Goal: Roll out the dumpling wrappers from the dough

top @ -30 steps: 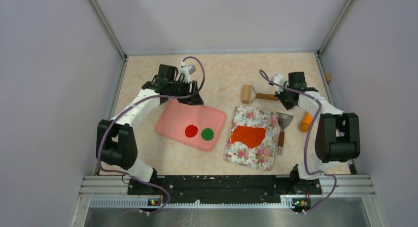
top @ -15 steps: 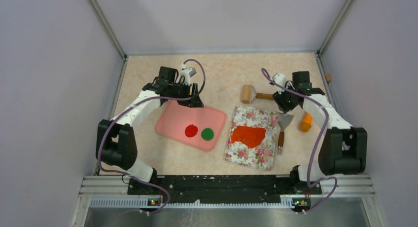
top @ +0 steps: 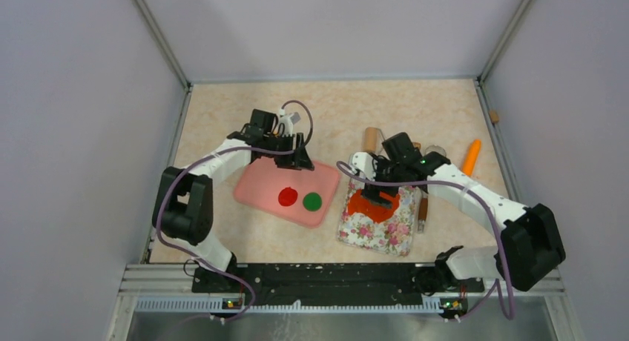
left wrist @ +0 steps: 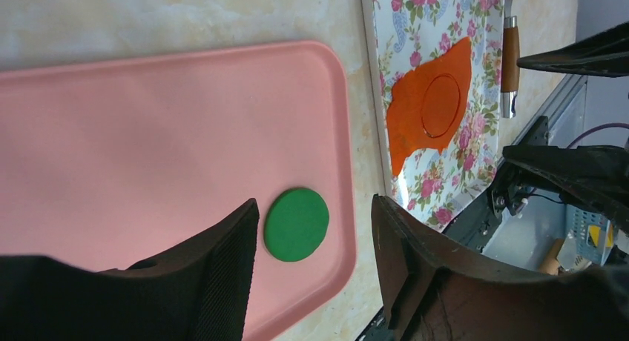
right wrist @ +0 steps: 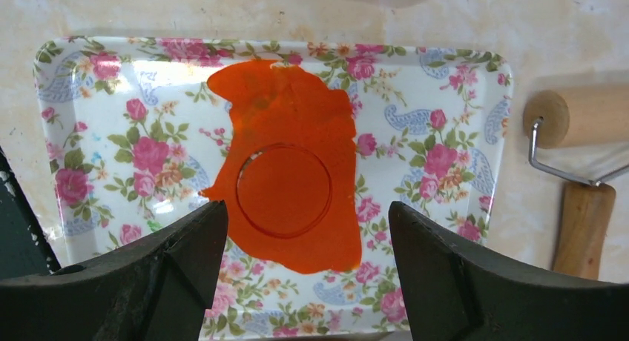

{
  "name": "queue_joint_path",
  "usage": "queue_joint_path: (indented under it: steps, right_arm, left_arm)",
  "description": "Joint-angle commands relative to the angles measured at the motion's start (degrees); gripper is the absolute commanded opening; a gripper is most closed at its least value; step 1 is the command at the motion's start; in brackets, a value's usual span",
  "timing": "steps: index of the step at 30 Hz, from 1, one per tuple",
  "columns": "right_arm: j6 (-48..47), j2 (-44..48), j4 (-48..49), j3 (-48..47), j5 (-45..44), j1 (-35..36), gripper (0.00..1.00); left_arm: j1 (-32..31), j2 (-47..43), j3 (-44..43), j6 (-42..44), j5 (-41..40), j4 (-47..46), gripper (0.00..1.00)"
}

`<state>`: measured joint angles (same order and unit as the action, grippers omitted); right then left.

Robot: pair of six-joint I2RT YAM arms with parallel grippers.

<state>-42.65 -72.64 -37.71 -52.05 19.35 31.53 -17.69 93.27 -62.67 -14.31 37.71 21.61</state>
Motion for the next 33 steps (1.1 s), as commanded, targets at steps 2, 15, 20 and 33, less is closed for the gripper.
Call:
queue_joint_path:
  steps: [2,15,20,33]
  right_arm:
    - [3.3,-3.1,6.9,-0.9,0.0,2.5,0.80]
    - [33.8,-2.5,5.8,-2.4,-3.1,-9.7,0.72]
    - [45.2,-1.1,6.1,-1.3,-3.2,-12.7,0.72]
    - [49.0,5.9,6.3,4.1,-2.1,-18.3,0.71]
  left_arm:
    - [-2.5,1.8,0.5,-4.2,1.1,-6.8,0.61]
    - [-12.9,10.2,-6.7,-6.4,-5.1,-6.2,0.56]
    - [-16.6,13.8,-10.3,-6.7,-12.2,-3.3,0.57]
    - [-22.8,24.0,-23.7,-7.2,-19.7,0.4,0.41]
